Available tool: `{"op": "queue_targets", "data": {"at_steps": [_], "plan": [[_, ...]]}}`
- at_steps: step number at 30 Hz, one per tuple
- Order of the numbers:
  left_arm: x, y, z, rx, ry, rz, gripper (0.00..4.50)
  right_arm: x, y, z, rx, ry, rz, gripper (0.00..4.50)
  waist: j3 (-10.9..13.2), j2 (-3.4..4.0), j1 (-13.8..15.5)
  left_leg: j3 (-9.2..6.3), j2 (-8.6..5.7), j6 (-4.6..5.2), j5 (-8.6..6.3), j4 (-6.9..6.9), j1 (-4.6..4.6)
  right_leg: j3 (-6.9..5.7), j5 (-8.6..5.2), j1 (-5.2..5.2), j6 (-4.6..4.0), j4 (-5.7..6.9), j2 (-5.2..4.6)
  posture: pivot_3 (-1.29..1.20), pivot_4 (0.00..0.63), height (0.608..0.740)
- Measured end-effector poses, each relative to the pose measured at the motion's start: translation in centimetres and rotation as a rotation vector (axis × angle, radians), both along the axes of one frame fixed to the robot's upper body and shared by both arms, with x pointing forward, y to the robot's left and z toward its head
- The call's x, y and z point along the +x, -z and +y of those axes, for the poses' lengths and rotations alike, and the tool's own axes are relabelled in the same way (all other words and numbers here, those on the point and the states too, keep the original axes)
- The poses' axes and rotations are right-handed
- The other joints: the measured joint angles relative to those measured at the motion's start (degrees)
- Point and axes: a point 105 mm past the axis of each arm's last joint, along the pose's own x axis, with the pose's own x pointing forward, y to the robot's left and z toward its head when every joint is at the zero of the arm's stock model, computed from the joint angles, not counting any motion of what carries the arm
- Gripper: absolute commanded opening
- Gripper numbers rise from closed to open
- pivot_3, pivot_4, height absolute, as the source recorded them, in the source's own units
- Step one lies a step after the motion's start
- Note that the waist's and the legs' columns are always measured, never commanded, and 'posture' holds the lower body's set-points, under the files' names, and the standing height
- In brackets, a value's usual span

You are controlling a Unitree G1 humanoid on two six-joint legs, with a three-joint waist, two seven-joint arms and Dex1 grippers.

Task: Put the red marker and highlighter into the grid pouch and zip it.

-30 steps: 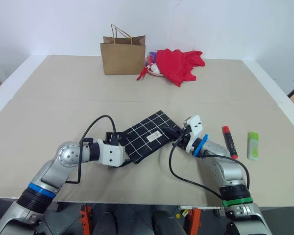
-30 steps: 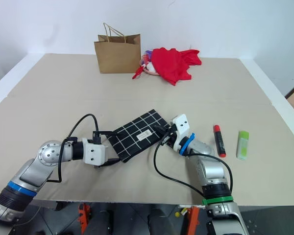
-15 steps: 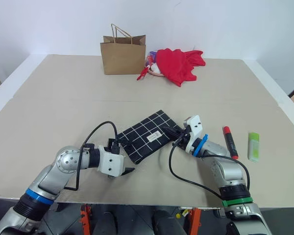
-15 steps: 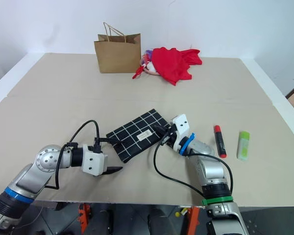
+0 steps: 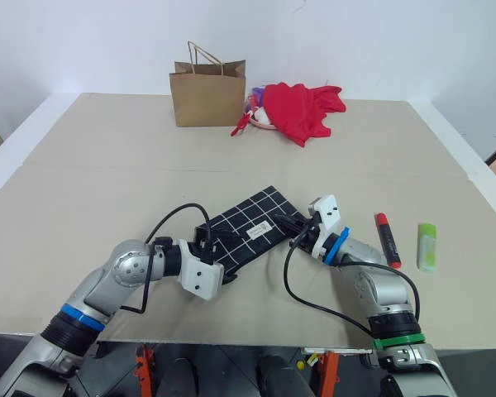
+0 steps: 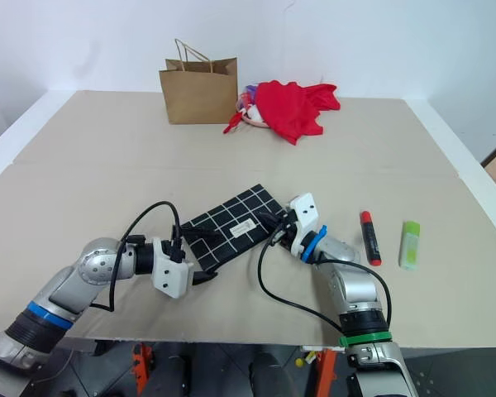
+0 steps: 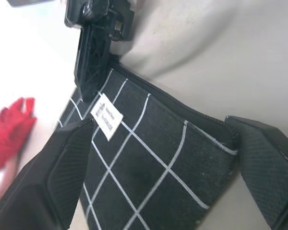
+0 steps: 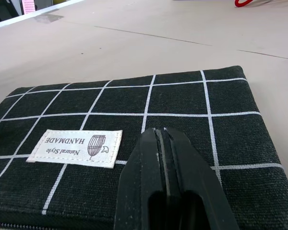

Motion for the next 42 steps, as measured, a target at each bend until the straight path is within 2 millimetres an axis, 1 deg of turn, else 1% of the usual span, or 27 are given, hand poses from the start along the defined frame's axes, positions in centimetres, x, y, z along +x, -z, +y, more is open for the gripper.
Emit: {"op": "queue_targets", "data": {"at_steps": [8,10,11,12,13,15,16,17,18,19,22,25,28,31,33,34,36,37,38,39,41,42], "plan": [[0.7,0.3,0.3,0.012,0.050,-0.053,4.50,-0.2,-0.2,0.2,0.000,-0.008,-0.009,0.02,0.0,0.03,0.0,0.01,0.00,0.27,0.21,0.00,0.05,0.00,0.17,0.03,0.12,0.00,0.00,0.00,0.150,0.740],[1.0,0.3,0.3,0.019,0.059,-0.053,3.98,-0.3,-0.2,0.2,0.001,-0.009,-0.008,0.00,0.0,0.06,0.0,0.02,-0.01,0.33,0.30,0.00,0.09,0.00,0.21,0.06,0.08,0.00,0.00,0.00,0.150,0.740],[1.1,0.5,0.3,0.026,0.058,-0.045,3.58,-0.3,-0.2,0.2,0.001,-0.011,-0.008,0.00,0.0,0.07,0.0,0.03,-0.01,0.34,0.34,0.00,0.11,0.01,0.22,0.06,0.01,0.00,0.00,0.00,0.150,0.740],[1.3,0.8,0.4,0.029,0.053,-0.034,3.40,-0.3,-0.2,0.3,0.000,-0.013,-0.008,0.00,0.0,0.07,0.0,0.04,-0.01,0.38,0.38,0.00,0.12,0.01,0.22,0.06,-0.05,0.00,0.00,0.00,0.150,0.740],[1.5,1.1,0.5,0.032,0.047,-0.022,2.66,-0.3,-0.1,0.2,0.000,-0.012,-0.007,0.00,0.0,0.07,0.0,0.04,-0.01,0.45,0.44,0.00,0.12,0.01,0.25,0.06,-0.10,0.00,0.00,0.00,0.150,0.740],[1.7,1.4,0.7,0.041,0.037,-0.007,1.71,-0.4,0.0,0.2,0.000,-0.013,-0.004,0.00,0.0,0.07,-0.1,0.05,-0.01,0.55,0.53,-0.01,0.12,0.01,0.33,0.03,-0.14,0.00,0.00,0.00,0.150,0.740],[2.0,1.6,0.9,0.043,0.023,0.013,1.13,-0.4,0.1,0.2,0.000,-0.012,-0.002,0.00,0.0,0.07,-0.1,0.05,-0.01,0.59,0.57,-0.01,0.12,0.01,0.36,0.02,-0.16,0.00,0.00,0.00,0.150,0.740],[2.1,1.6,0.9,0.039,0.013,0.024,0.79,-0.4,0.1,0.2,0.000,-0.012,0.000,0.00,0.0,0.07,-0.1,0.05,-0.01,0.60,0.58,-0.01,0.12,0.01,0.37,0.02,-0.16,0.00,0.00,0.00,0.150,0.740],[2.6,1.1,1.0,0.017,-0.014,0.048,0.15,-0.5,0.2,0.1,-0.001,-0.012,0.001,0.00,0.0,0.08,-0.1,0.07,-0.01,0.60,0.59,-0.02,0.12,0.01,0.37,0.02,-0.16,0.00,0.00,0.00,0.150,0.740],[2.8,0.9,1.0,0.005,-0.026,0.060,0.07,-0.5,0.2,0.1,-0.001,-0.012,0.001,0.00,-0.1,0.10,-0.1,0.08,-0.01,0.60,0.60,-0.02,0.12,0.01,0.37,0.02,-0.15,0.00,0.00,0.00,0.150,0.740],[3.0,0.9,0.9,-0.007,-0.052,0.121,0.07,-0.5,0.2,0.1,-0.002,-0.011,0.001,0.00,-0.1,0.13,-0.1,0.08,-0.01,0.60,0.59,-0.09,0.08,0.01,0.34,-0.01,-0.11,0.00,0.00,0.00,0.150,0.740],[3.1,0.9,0.8,-0.014,-0.065,0.158,0.07,-0.5,0.2,0.1,-0.002,-0.013,0.001,0.00,-0.1,0.13,-0.1,0.08,-0.01,0.60,0.59,-0.16,0.00,0.01,0.39,-0.09,0.12,0.00,0.00,0.00,0.150,0.740],[3.2,0.8,0.8,-0.028,-0.079,0.188,0.07,-0.5,0.1,0.1,-0.002,-0.014,0.000,0.00,-0.1,0.14,0.0,0.06,-0.03,0.59,0.58,-0.18,-0.11,0.00,0.35,-0.17,0.16,0.00,0.00,0.00,0.150,0.740],[3.3,0.3,1.2,-0.099,-0.114,0.277,0.07,-0.5,-0.1,0.2,-0.001,-0.016,-0.013,0.00,0.0,0.15,0.0,0.05,-0.03,0.60,0.56,-0.20,-0.19,0.00,0.32,-0.25,0.18,-0.01,0.00,0.00,0.150,0.740],[3.3,-0.1,1.4,-0.140,-0.127,0.319,0.00,-0.5,-0.4,0.1,-0.002,-0.017,-0.025,0.63,0.0,0.16,-0.1,0.04,-0.03,0.60,0.56,-0.24,-0.20,0.00,0.31,-0.28,0.18,-0.01,0.00,0.00,0.150,0.740],[3.0,-0.8,1.6,-0.200,-0.123,0.383,0.00,-0.7,-1.3,0.1,-0.003,-0.030,-0.060,0.85,0.0,0.20,-0.1,0.04,-0.03,0.60,0.55,-0.28,-0.26,0.00,0.29,-0.37,0.16,0.00,0.00,0.00,0.150,0.740],[2.5,-1.7,1.7,-0.255,-0.098,0.441,0.00,-1.1,-3.2,-0.3,0.001,-0.049,-0.129,1.79,0.0,0.25,0.0,0.02,-0.03,0.60,0.55,-0.28,-0.45,-0.02,0.29,-0.55,0.17,0.00,0.00,0.00,0.150,0.740],[2.2,-2.3,1.8,-0.284,-0.086,0.472,0.00,-1.5,-4.6,-0.9,0.002,-0.059,-0.180,2.24,0.0,0.25,0.0,-0.01,-0.04,0.60,0.55,-0.28,-0.53,-0.04,0.28,-0.61,0.19,-0.01,0.00,0.00,0.150,0.740],[2.0,-2.7,2.0,-0.305,-0.077,0.491,0.00,-1.9,-5.7,-1.4,0.002,-0.061,-0.217,2.82,0.0,0.25,0.0,-0.03,-0.04,0.60,0.55,-0.28,-0.53,-0.06,0.26,-0.60,0.20,-0.01,0.00,0.00,0.150,0.740],[1.8,-3.4,2.2,-0.328,-0.064,0.514,0.00,-2.6,-6.9,-2.3,-0.003,-0.066,-0.265,3.29,0.0,0.25,0.2,-0.07,-0.05,0.61,0.54,-0.29,-0.55,-0.10,0.22,-0.59,0.19,-0.01,0.00,0.00,0.150,0.740],[1.5,-4.2,2.5,-0.344,-0.052,0.532,0.00,-3.5,-7.6,-3.4,-0.009,-0.068,-0.298,4.15,0.0,0.24,0.3,-0.15,-0.06,0.62,0.51,-0.29,-0.54,-0.18,0.16,-0.56,0.14,-0.01,-0.01,0.00,0.150,0.740],[1.3,-4.4,2.6,-0.345,-0.044,0.541,0.00,-4.0,-7.5,-4.1,-0.013,-0.063,-0.303,4.34,0.0,0.24,0.3,-0.18,-0.06,0.63,0.51,-0.29,-0.54,-0.21,0.15,-0.55,0.13,-0.01,-0.01,0.00,0.150,0.740]]}}
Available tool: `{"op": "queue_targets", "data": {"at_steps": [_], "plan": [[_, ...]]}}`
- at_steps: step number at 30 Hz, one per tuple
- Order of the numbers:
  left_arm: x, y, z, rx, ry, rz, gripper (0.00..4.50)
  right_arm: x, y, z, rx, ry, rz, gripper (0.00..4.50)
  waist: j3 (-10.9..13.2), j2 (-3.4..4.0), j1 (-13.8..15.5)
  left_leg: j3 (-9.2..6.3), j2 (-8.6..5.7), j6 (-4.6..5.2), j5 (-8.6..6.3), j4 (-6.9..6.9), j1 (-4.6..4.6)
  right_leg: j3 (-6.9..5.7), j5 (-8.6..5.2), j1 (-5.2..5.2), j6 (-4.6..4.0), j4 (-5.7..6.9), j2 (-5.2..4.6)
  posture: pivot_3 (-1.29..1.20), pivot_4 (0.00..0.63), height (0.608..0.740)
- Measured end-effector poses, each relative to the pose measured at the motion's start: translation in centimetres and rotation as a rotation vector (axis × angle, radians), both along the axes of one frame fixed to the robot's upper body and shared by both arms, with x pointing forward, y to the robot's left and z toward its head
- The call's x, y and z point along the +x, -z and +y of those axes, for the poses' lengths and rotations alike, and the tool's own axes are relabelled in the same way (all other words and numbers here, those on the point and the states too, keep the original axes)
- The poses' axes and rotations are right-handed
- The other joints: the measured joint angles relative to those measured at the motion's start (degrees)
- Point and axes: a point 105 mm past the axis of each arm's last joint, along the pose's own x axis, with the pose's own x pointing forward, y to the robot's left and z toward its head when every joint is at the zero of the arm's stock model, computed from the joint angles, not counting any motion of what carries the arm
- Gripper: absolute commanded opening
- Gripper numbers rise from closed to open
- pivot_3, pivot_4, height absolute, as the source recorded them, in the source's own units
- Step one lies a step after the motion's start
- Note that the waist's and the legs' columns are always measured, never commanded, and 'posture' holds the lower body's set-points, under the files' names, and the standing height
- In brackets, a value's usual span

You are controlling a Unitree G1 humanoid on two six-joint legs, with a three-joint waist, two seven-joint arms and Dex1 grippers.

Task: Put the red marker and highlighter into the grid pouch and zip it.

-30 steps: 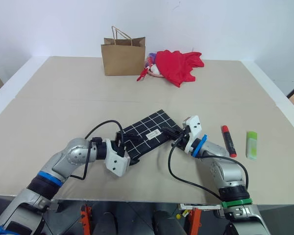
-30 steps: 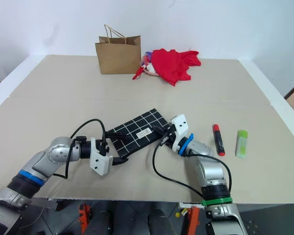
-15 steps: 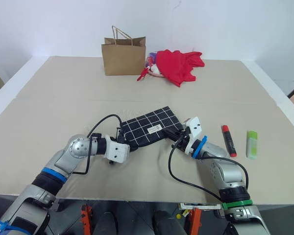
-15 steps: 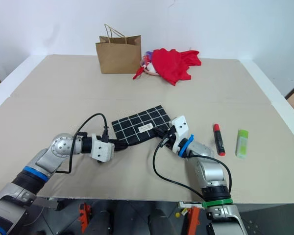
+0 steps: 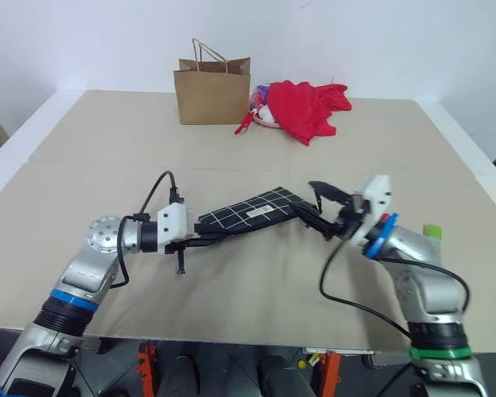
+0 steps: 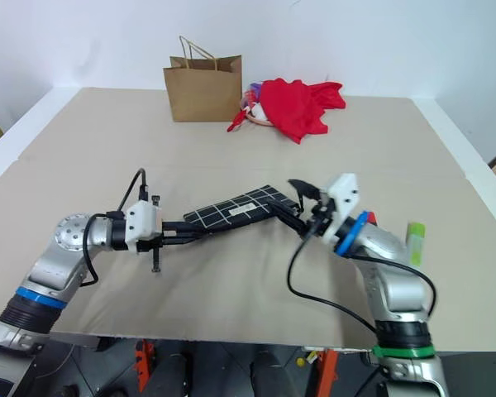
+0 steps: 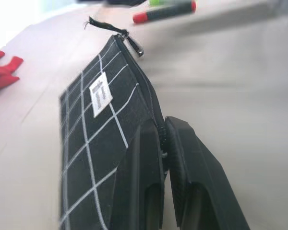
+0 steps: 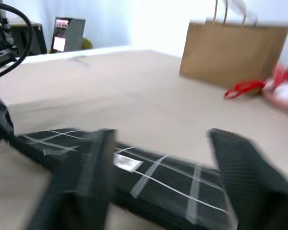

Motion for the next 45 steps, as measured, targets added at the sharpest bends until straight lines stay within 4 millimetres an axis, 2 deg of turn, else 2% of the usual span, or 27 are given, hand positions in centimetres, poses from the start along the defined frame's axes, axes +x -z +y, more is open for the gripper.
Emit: {"op": "queue_targets", "data": {"at_steps": [3,7,18,21,24,35,39,45], "plan": [[-0.4,-0.3,-0.1,-0.006,0.024,0.021,0.00,-1.0,1.3,-1.9,-0.008,0.028,0.038,4.34,0.0,0.00,0.0,-0.01,-0.01,0.00,0.00,0.01,0.01,0.00,0.00,0.01,-0.02,0.00,0.00,0.00,0.150,0.740],[-0.9,-0.3,-0.2,-0.002,0.061,0.039,0.00,-2.1,2.8,-2.8,-0.007,0.033,0.087,4.34,0.0,0.01,-0.3,-0.01,-0.01,0.01,0.00,0.04,0.06,0.00,0.06,0.02,-0.05,0.01,0.00,0.00,0.150,0.740],[-0.9,-0.4,0.1,0.017,0.061,0.027,0.00,-1.5,3.6,-3.8,0.069,0.106,0.124,4.34,0.0,0.02,-0.3,-0.03,-0.02,-0.01,0.02,0.17,0.05,0.00,0.12,0.10,-0.01,0.00,-0.01,0.00,0.150,0.740],[-1.1,-0.3,0.1,0.020,0.063,0.027,0.00,-1.2,4.1,-5.0,0.121,0.155,0.170,4.34,0.0,0.03,-0.3,-0.03,-0.02,-0.01,0.02,0.17,0.05,0.00,0.10,0.11,-0.01,0.00,-0.01,0.00,0.150,0.740],[-1.3,0.3,0.2,0.027,0.061,0.037,0.00,-1.2,3.7,-6.2,0.225,0.188,0.209,4.34,0.0,0.03,-0.3,-0.07,-0.02,-0.01,0.01,0.16,0.05,-0.01,0.09,0.11,-0.02,0.01,0.00,0.00,0.150,0.740],[-1.4,0.0,0.0,0.031,0.064,0.012,0.00,-1.5,3.9,-4.5,0.273,0.124,0.284,4.34,0.0,0.04,-0.3,-0.10,-0.04,-0.01,0.01,0.17,0.05,-0.02,0.09,0.12,-0.01,0.01,-0.01,0.00,0.150,0.740],[-1.1,-0.2,-0.1,0.004,0.034,0.001,0.00,-2.5,5.6,-3.8,0.270,0.103,0.364,4.34,0.0,0.04,-0.2,-0.13,-0.04,-0.01,0.01,0.16,0.03,-0.05,0.06,0.12,-0.01,0.01,-0.01,0.00,0.150,0.740],[-1.1,-0.5,-0.2,-0.001,0.028,-0.007,0.00,-2.6,5.5,-3.6,0.280,0.102,0.355,4.34,0.0,0.04,-0.2,-0.16,-0.04,-0.01,0.01,0.18,0.05,-0.06,0.08,0.15,-0.01,0.01,-0.01,0.00,0.150,0.740]]}}
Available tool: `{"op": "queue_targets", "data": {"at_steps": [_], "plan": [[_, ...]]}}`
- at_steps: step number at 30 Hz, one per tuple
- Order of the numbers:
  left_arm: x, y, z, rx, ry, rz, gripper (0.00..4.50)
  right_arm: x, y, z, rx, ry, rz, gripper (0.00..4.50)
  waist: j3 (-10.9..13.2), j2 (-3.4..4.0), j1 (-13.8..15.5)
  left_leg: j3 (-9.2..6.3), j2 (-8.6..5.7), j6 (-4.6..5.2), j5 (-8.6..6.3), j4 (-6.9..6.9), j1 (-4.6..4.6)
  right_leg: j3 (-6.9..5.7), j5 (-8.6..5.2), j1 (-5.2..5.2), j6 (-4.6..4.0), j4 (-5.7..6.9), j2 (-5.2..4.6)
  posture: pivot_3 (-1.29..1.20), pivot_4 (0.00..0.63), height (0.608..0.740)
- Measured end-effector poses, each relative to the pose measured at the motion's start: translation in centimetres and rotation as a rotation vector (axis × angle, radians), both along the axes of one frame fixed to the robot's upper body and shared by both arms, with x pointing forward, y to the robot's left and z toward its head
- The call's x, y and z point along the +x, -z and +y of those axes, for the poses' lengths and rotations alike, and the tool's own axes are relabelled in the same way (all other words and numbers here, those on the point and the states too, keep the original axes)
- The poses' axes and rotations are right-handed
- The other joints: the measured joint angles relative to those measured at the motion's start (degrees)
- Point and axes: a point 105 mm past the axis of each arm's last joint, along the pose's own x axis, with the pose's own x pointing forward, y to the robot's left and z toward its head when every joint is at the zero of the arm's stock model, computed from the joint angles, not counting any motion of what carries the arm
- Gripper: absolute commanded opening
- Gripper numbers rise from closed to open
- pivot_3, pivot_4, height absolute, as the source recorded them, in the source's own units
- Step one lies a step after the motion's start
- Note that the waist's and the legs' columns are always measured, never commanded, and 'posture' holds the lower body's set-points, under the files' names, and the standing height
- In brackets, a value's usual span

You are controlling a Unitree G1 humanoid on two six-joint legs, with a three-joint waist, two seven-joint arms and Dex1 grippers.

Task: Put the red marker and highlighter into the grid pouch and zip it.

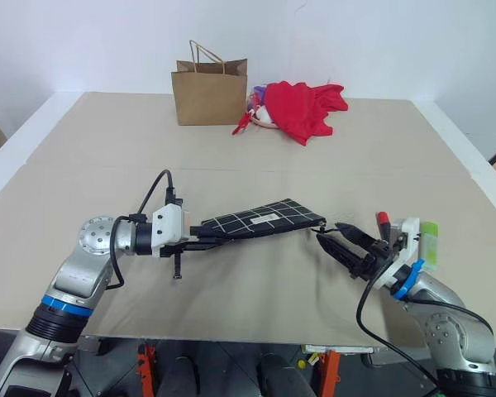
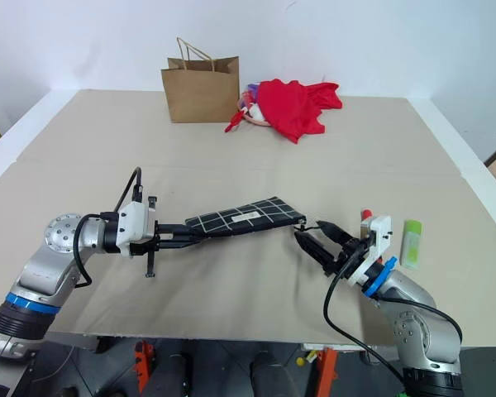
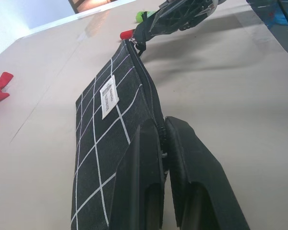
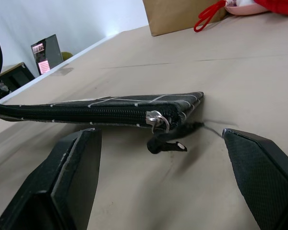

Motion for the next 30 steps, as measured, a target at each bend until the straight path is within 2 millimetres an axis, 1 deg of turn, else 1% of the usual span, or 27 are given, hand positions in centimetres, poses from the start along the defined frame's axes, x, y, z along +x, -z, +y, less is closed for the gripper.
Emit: {"op": "queue_targets", "data": {"at_steps": [2,3,5,6,7,8,9,10,11,13,14,19,20,23,25,27,28,29,30], "plan": [[0.1,0.0,0.0,-0.001,-0.005,0.003,0.00,0.1,-0.2,0.1,0.007,0.008,-0.010,4.34,0.0,0.00,0.0,0.00,0.00,0.00,0.00,0.00,0.00,0.00,0.00,0.00,0.00,0.00,0.00,0.00,0.150,0.740],[0.1,0.0,0.0,-0.002,-0.007,0.004,0.00,0.2,-0.3,0.1,0.008,0.009,-0.014,4.13,0.0,0.00,0.0,0.00,0.00,0.00,0.00,0.00,0.00,0.00,0.00,0.00,0.00,0.00,0.00,0.00,0.150,0.740],[0.1,0.0,0.0,-0.003,-0.011,0.003,0.00,0.4,-0.7,0.2,0.009,0.007,-0.032,3.56,0.0,0.00,0.0,0.00,0.00,0.00,0.00,0.00,0.00,0.00,0.00,0.00,0.01,0.00,0.00,0.00,0.150,0.740],[0.1,0.0,0.0,-0.004,-0.011,0.003,0.00,0.5,-0.9,0.3,0.010,0.004,-0.042,3.15,0.0,0.00,0.0,-0.01,0.00,0.00,0.00,-0.01,0.00,-0.01,0.00,0.00,0.00,0.00,0.00,0.00,0.150,0.740],[0.1,0.0,0.0,-0.004,-0.011,0.003,0.00,0.5,-1.0,0.3,0.009,0.004,-0.045,2.89,0.0,0.00,0.0,-0.02,0.00,0.00,0.00,-0.01,0.00,-0.02,-0.01,0.00,0.00,0.00,0.00,0.00,0.150,0.740],[0.1,0.0,0.0,-0.004,-0.012,0.003,0.00,0.5,-1.1,0.3,0.009,0.003,-0.050,2.32,0.0,0.00,0.0,-0.03,0.00,0.00,0.00,-0.01,-0.01,-0.03,-0.01,0.01,0.00,0.00,0.00,0.00,0.150,0.740],[0.1,0.0,0.0,-0.004,-0.012,0.003,0.00,0.5,-1.1,0.3,0.009,0.003,-0.052,2.06,0.0,0.00,0.0,-0.03,0.00,0.00,0.00,-0.01,-0.01,-0.03,-0.02,0.00,0.00,0.00,0.00,0.00,0.150,0.740],[0.1,0.0,0.0,-0.004,-0.012,0.003,0.00,0.5,-1.2,0.3,0.010,0.001,-0.058,1.47,0.0,0.00,0.0,-0.03,0.00,0.00,0.00,-0.01,-0.01,-0.03,-0.02,0.00,0.00,0.00,0.00,0.00,0.150,0.740],[0.1,0.0,0.0,-0.004,-0.012,0.003,0.00,0.5,-1.2,0.3,0.010,0.000,-0.060,1.17,0.0,0.00,0.0,-0.03,0.00,0.00,0.00,-0.01,-0.01,-0.03,-0.02,0.00,0.00,0.00,0.00,0.00,0.150,0.740],[0.1,0.0,0.0,-0.004,-0.012,0.002,0.00,0.5,-1.2,0.4,0.010,-0.006,-0.066,0.30,0.0,0.00,0.0,-0.04,0.00,0.00,0.00,-0.01,-0.01,-0.03,-0.02,0.00,0.00,0.00,0.00,0.00,0.150,0.740],[0.1,0.0,0.0,-0.004,-0.012,0.002,0.00,0.4,-1.3,0.4,0.010,-0.009,-0.070,0.12,0.0,0.00,0.0,-0.04,0.00,0.00,0.00,-0.01,-0.01,-0.03,-0.02,0.01,0.00,0.00,0.00,0.00,0.150,0.740],[0.1,0.0,0.0,-0.003,-0.011,0.002,0.00,0.6,-1.5,0.7,0.009,-0.021,-0.080,0.12,0.0,0.00,0.0,-0.04,0.00,0.00,0.00,0.00,0.00,-0.03,-0.01,0.01,0.01,0.00,0.00,0.00,0.150,0.740],[0.1,0.0,0.0,-0.003,-0.011,0.002,0.00,0.6,-1.7,0.9,0.008,-0.029,-0.085,0.12,0.0,0.00,0.0,-0.04,0.00,0.00,0.00,-0.01,0.00,-0.03,-0.01,0.01,0.00,0.00,0.00,0.00,0.150,0.740],[0.1,0.0,0.0,0.005,-0.012,-0.002,0.00,0.6,-2.6,2.4,-0.005,-0.084,-0.113,0.12,0.0,0.00,0.0,-0.06,-0.01,0.00,0.00,-0.01,-0.01,-0.05,-0.01,0.02,0.00,0.00,0.00,0.00,0.150,0.740],[0.1,0.1,0.0,0.008,-0.012,-0.005,0.00,0.6,-2.7,2.7,-0.009,-0.096,-0.114,0.12,0.0,0.01,0.0,-0.08,-0.01,0.00,0.00,-0.01,-0.01,-0.06,-0.02,0.02,0.01,0.00,0.00,0.00,0.150,0.740],[0.1,0.0,0.0,0.012,-0.010,-0.019,0.00,0.4,-2.7,4.1,-0.024,-0.145,-0.103,0.12,0.0,0.02,0.0,-0.08,-0.01,0.00,0.00,-0.02,-0.01,-0.06,-0.02,0.01,0.00,0.00,0.00,0.00,0.150,0.740],[0.1,0.0,-0.2,0.007,-0.005,-0.025,0.00,0.4,-3.0,5.5,-0.042,-0.185,-0.104,0.12,0.0,0.05,-0.1,-0.10,-0.01,0.00,0.00,-0.02,-0.01,-0.06,-0.01,0.00,-0.01,0.00,0.01,0.00,0.150,0.740],[0.1,0.0,-0.3,0.007,-0.005,-0.026,0.00,0.4,-3.0,5.7,-0.044,-0.190,-0.104,0.12,0.0,0.05,-0.1,-0.10,-0.01,0.00,0.00,-0.02,-0.01,-0.06,-0.01,0.00,-0.01,0.00,0.01,0.00,0.150,0.740],[0.1,0.0,-0.5,0.002,0.001,-0.029,0.00,0.3,-3.4,6.5,-0.052,-0.215,-0.114,0.12,0.0,0.05,-0.1,-0.12,-0.01,0.00,0.00,-0.01,-0.01,-0.08,0.00,0.02,-0.01,0.00,0.01,0.00,0.150,0.740]]}}
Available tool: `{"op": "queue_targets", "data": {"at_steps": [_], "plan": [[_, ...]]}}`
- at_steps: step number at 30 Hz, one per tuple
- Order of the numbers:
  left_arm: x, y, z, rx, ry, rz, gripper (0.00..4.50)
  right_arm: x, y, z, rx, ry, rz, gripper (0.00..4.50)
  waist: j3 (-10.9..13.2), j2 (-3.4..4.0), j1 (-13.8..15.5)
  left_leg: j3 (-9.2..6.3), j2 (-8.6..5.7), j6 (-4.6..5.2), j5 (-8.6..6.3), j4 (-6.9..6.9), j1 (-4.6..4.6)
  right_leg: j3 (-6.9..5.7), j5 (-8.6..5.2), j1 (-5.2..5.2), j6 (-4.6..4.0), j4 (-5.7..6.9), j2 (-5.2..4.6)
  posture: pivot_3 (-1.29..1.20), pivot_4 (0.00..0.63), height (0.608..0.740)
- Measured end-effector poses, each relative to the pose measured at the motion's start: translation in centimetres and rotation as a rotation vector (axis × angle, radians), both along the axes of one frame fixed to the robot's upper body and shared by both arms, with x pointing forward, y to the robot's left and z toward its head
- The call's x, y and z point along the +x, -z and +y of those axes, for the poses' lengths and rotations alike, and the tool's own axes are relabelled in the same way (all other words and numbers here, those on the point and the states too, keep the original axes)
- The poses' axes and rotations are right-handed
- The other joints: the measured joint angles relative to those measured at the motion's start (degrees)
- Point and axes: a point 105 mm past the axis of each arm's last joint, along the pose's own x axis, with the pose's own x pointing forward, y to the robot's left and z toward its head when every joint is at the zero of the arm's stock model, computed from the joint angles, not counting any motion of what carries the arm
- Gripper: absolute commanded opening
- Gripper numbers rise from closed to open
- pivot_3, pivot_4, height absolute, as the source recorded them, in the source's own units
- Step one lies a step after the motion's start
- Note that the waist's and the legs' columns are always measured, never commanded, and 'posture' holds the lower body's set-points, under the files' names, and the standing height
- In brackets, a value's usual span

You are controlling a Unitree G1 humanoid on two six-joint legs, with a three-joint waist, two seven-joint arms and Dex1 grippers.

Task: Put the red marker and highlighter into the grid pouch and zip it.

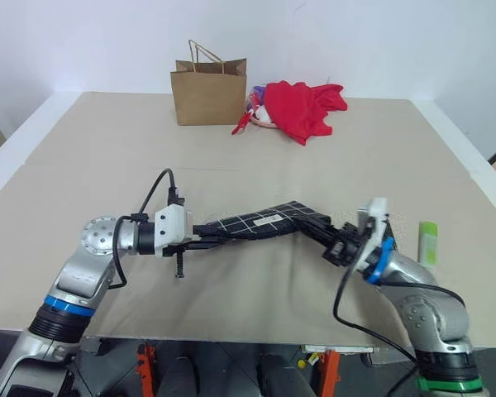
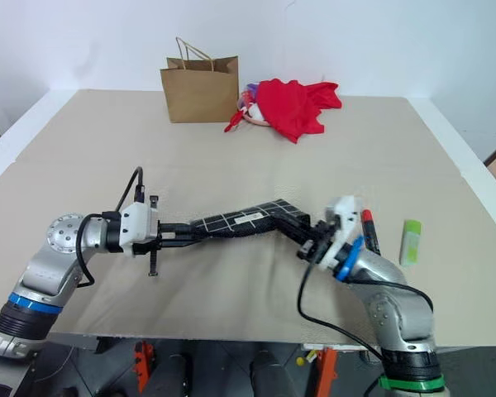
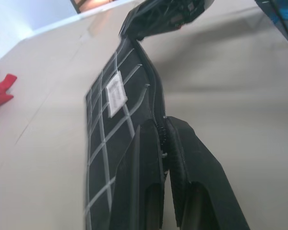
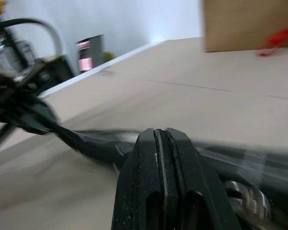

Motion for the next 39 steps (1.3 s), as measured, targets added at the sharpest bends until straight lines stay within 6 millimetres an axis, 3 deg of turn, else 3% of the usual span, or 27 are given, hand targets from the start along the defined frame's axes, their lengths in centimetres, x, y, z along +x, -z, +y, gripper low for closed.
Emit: {"op": "queue_targets", "data": {"at_steps": [6,13,21,31,34,39], "plan": [[0.1,0.2,-0.3,0.004,0.001,-0.025,0.00,0.0,0.6,3.6,-0.082,-0.076,0.027,0.12,0.0,0.00,0.1,-0.10,-0.01,0.00,0.00,0.01,-0.02,-0.11,-0.01,0.03,-0.01,-0.01,-0.01,0.00,0.150,0.740],[0.1,0.3,-0.5,0.003,0.003,-0.042,0.00,0.3,0.3,4.6,-0.108,-0.089,0.025,0.12,0.0,0.00,0.1,-0.16,-0.01,0.00,0.00,0.00,-0.02,-0.19,-0.03,0.05,-0.03,-0.01,-0.01,0.00,0.150,0.740],[0.7,0.3,-1.0,-0.003,-0.006,-0.071,0.00,-0.4,-0.3,7.7,-0.096,-0.164,0.039,0.12,0.0,0.01,0.2,-0.30,-0.01,0.00,0.00,0.01,-0.04,-0.33,-0.04,0.11,-0.05,0.00,-0.01,0.00,0.150,0.740],[0.9,0.9,-1.7,0.003,0.003,-0.082,0.00,-0.8,-0.8,9.3,-0.089,-0.200,0.059,0.12,0.0,0.02,0.1,-0.63,-0.01,0.00,0.00,0.00,-0.09,-0.61,-0.10,0.18,-0.17,0.00,0.00,0.00,0.150,0.740],[0.9,0.8,-1.7,0.001,0.006,-0.089,0.00,-0.5,-1.1,8.6,-0.063,-0.164,0.087,1.06,0.0,0.02,0.1,-0.71,-0.01,0.00,0.00,0.00,-0.10,-0.71,-0.11,0.22,-0.19,0.00,0.00,0.00,0.150,0.740],[0.8,0.9,-1.4,0.013,0.000,-0.089,0.00,0.1,-2.1,4.7,-0.039,-0.053,0.080,3.18,0.0,0.03,0.2,-0.75,-0.03,0.00,0.00,0.00,-0.09,-0.76,-0.16,0.28,-0.20,0.00,-0.01,0.00,0.150,0.740]]}}
